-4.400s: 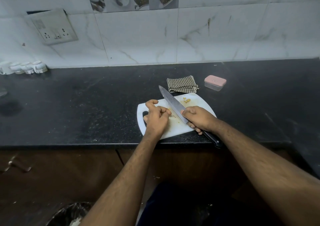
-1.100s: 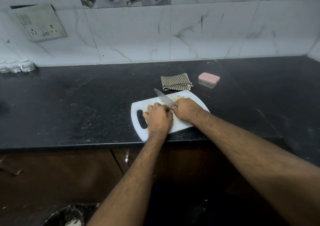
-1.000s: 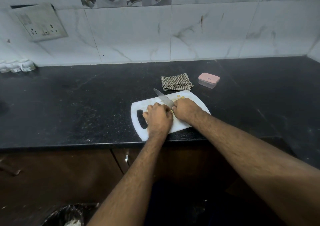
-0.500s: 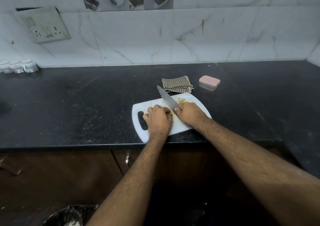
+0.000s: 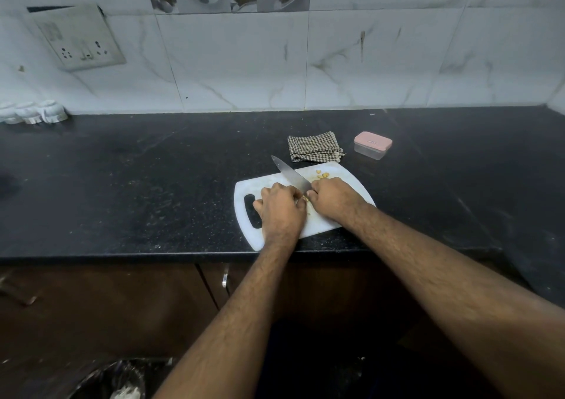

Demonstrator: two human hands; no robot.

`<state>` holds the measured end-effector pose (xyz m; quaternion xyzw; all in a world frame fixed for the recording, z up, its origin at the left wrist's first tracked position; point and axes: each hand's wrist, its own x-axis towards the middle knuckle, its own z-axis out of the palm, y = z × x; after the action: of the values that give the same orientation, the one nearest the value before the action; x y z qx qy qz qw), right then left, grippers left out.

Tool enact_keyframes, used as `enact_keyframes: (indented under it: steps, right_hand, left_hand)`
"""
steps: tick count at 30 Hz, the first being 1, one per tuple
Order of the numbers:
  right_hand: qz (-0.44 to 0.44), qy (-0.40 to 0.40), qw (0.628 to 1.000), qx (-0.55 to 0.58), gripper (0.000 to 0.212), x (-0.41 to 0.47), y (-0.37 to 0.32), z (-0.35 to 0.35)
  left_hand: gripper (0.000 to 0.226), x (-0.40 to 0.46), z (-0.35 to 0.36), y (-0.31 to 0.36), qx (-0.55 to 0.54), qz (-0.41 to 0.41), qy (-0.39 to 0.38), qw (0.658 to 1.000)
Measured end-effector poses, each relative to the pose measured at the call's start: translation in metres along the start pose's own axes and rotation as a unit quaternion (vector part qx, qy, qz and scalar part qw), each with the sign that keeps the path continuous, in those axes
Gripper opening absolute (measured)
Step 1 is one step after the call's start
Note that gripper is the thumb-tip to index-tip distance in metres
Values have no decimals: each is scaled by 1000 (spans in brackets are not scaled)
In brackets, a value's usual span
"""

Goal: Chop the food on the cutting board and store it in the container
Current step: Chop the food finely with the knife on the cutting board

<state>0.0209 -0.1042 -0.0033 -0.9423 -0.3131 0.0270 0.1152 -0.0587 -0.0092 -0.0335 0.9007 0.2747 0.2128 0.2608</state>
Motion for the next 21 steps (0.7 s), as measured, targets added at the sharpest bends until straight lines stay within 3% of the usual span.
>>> enact_keyframes:
  steps: [9,21]
  right_hand:
    - [-1,-11,999,-31,27,6,-4,5]
    - [-3,12,1000,9,32,-5,2,0]
  left_hand:
    - [18,-1,1,-2,7,10,8,1000]
    - [18,-4,-1,-1,20,0,19,1000]
